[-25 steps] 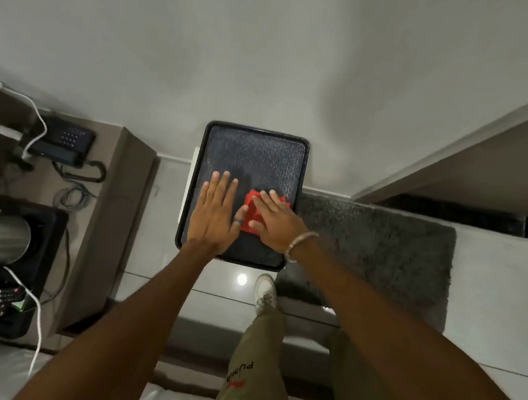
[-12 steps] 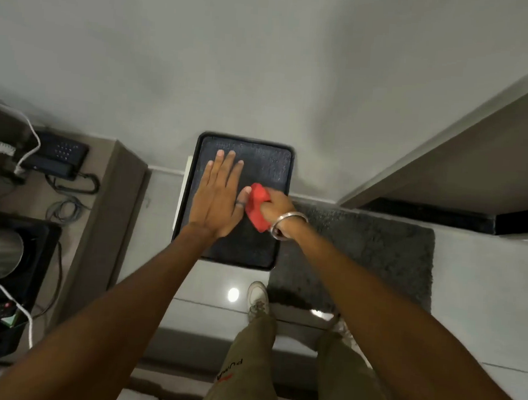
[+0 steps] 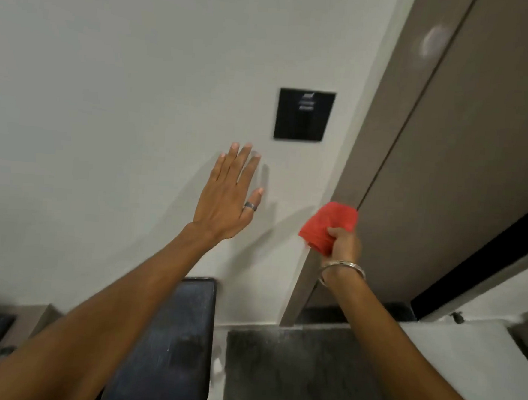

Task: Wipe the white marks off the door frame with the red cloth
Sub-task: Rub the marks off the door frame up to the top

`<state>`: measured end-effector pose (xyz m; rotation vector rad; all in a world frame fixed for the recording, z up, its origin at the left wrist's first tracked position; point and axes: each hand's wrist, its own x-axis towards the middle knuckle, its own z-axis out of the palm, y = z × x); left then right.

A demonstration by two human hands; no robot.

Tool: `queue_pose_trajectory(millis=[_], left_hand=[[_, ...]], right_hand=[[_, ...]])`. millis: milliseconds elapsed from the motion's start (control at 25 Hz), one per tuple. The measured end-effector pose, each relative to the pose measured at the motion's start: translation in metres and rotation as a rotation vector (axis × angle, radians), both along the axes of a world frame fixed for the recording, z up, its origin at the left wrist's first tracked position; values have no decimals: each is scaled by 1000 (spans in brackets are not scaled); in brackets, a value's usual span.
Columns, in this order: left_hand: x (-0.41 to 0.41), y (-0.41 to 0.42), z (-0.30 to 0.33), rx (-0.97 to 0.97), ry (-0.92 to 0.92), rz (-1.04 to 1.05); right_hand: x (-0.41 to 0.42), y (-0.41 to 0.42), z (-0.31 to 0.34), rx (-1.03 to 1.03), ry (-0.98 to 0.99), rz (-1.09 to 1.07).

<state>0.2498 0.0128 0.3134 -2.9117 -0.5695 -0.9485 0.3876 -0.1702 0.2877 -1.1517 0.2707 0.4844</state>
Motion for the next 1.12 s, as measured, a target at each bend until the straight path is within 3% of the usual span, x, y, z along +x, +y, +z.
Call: queue_pose_trajectory(millis=[120,200,280,400,480,520,600,800,960,1120], left_hand=[[44,-16,57,142,-84,-49],[72,-24,97,210,-142,-73],[97,-27,138,244,-196,-70],[127,-29,190,277,-255,-35],[140,-27,210,314,-272,-32],[145,-26,218,348,-282,-29],[153,-21,228,414,-311,-8],[178,-8,256,562,-377,85],[199,4,275,624,-445,186],[208,9,274,676,-480,219]], right_hand=[[41,-26,55,-15,-313,-203],[58,-35,95,74,-550,-264],[76,-34,129,34,-824,-294],[113,-22,166,-326,-1438,-332],[129,-11,167,-653,-1821,-227],[132,-5,162,-747,-1891,-153],[135,7,151,-741,-1876,-85],[132,37,148,-668,-1736,-260],[169,40,158,-760,-2037,-394],[176,42,173,-690,-1996,-437]])
